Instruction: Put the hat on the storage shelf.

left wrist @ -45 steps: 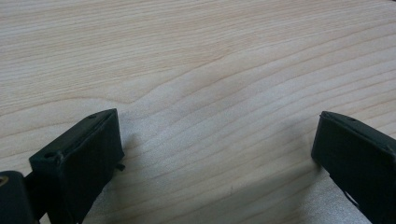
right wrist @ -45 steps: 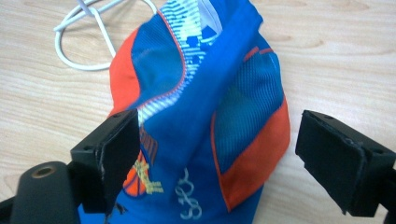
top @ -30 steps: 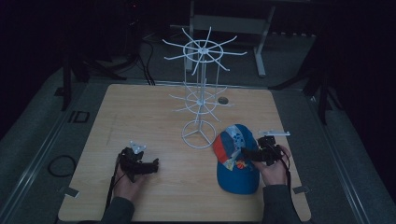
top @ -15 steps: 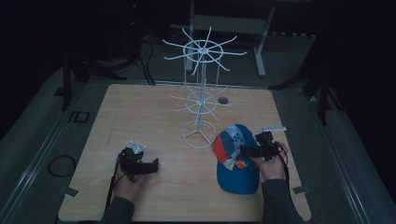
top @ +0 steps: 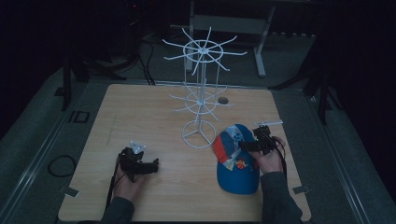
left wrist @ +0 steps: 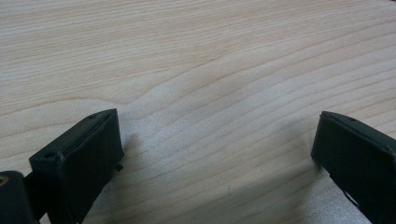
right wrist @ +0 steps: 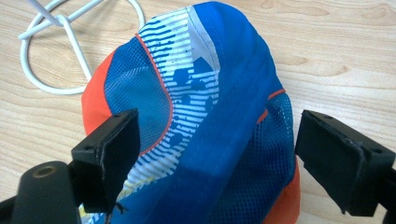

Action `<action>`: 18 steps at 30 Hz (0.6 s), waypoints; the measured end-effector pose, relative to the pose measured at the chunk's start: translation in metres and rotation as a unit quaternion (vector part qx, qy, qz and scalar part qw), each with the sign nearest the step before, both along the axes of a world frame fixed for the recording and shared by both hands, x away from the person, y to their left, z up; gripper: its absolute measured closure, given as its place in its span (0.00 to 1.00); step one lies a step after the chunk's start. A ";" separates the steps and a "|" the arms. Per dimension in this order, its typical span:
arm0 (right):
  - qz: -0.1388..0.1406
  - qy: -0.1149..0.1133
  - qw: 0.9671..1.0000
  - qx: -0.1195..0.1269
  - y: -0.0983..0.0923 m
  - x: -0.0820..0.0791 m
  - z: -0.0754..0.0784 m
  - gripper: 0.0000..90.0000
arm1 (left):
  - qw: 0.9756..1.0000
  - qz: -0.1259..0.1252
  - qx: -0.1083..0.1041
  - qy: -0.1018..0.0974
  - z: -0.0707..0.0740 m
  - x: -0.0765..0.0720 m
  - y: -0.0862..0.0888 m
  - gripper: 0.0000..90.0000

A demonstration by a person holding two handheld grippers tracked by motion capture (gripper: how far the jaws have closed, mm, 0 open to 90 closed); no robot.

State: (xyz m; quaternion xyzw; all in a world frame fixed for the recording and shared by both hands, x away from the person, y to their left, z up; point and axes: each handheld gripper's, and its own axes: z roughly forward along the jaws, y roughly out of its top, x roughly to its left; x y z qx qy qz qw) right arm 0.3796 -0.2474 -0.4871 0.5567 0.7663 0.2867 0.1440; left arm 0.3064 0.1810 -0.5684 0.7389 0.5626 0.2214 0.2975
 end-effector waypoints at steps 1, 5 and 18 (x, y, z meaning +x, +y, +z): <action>0.000 0.001 1.000 -0.001 0.001 0.001 0.000 0.16 | 1.000 0.000 0.000 0.000 0.000 0.000 0.000 0.03; 0.003 0.003 1.000 -0.006 0.003 0.007 0.001 0.16 | 1.000 0.000 0.000 0.000 0.000 0.000 0.000 0.03; 0.011 0.026 1.000 -0.003 0.006 0.027 -0.003 0.15 | 1.000 -0.004 0.001 0.001 0.000 0.000 0.000 0.03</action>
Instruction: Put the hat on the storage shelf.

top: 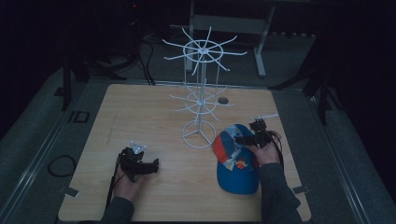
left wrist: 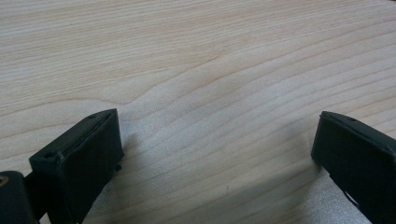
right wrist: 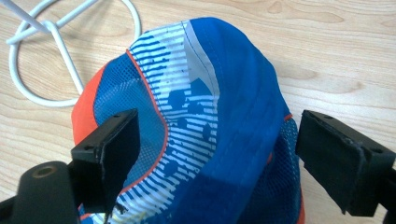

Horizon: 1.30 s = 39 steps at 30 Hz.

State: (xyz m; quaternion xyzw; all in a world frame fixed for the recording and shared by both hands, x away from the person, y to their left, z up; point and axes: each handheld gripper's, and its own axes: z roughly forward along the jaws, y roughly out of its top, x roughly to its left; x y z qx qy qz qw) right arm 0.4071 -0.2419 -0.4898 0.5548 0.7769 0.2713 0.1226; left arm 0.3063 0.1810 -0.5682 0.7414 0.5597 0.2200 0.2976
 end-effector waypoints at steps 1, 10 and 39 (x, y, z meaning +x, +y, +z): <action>0.001 0.001 1.000 0.003 0.000 0.001 0.000 0.15 | 1.000 0.000 0.000 0.000 0.000 0.000 0.000 0.03; 0.005 0.009 1.000 0.009 0.007 0.014 0.000 0.13 | 1.000 0.000 0.000 0.000 0.000 0.000 0.000 0.02; 0.087 0.014 0.996 -0.001 0.022 0.006 0.004 0.98 | 1.000 -0.006 0.000 0.000 0.000 0.000 -0.001 0.03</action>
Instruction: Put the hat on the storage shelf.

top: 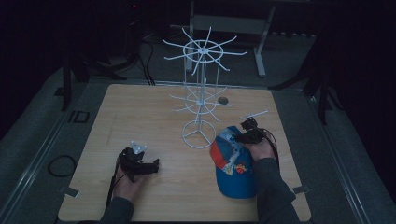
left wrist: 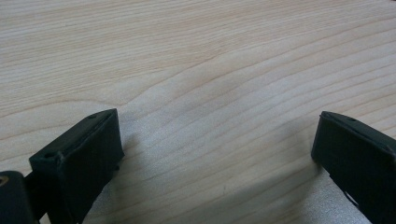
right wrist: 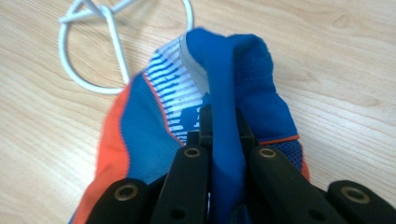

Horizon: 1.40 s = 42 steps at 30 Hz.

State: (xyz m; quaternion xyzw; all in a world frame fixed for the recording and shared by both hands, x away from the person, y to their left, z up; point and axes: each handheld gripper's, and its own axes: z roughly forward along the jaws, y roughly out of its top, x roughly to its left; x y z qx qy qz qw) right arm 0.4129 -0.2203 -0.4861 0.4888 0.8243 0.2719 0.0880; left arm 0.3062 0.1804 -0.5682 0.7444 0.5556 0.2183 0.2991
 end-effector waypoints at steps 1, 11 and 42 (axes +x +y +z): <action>0.000 -0.003 1.000 0.004 -0.001 -0.002 0.003 0.98 | 1.000 0.000 0.000 0.000 0.000 0.000 0.000 0.03; 0.012 -0.042 0.998 0.042 -0.012 -0.025 0.029 0.98 | 1.000 0.001 0.000 0.000 0.000 0.000 0.000 0.02; 0.016 -0.137 0.988 0.069 -0.035 -0.065 0.085 0.96 | 1.000 -0.001 0.001 0.001 0.000 0.000 -0.001 0.03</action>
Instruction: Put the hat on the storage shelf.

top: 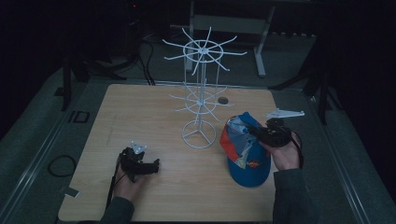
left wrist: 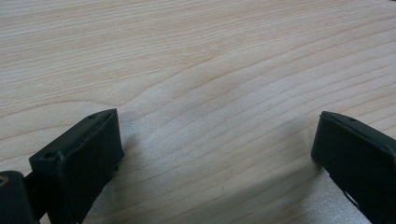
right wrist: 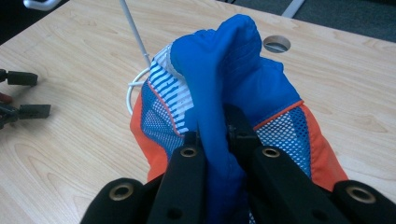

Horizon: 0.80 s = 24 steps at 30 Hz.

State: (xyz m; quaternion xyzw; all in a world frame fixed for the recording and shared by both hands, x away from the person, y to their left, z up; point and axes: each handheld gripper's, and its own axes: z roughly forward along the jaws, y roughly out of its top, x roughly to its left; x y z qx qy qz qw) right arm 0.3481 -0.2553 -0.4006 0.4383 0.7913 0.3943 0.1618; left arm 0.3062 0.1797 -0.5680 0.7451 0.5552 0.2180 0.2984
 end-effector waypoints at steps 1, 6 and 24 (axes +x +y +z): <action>-0.002 -0.001 1.000 0.000 0.000 0.000 0.001 0.96 | 1.000 0.000 0.000 0.000 0.000 0.000 0.000 0.03; -0.005 -0.011 1.000 -0.001 -0.003 -0.004 0.007 0.96 | 1.000 0.000 0.000 0.001 0.000 0.000 0.000 0.03; 0.004 -0.032 0.999 0.032 -0.013 -0.011 0.027 0.96 | 1.000 0.000 -0.001 0.000 0.000 0.000 0.000 0.03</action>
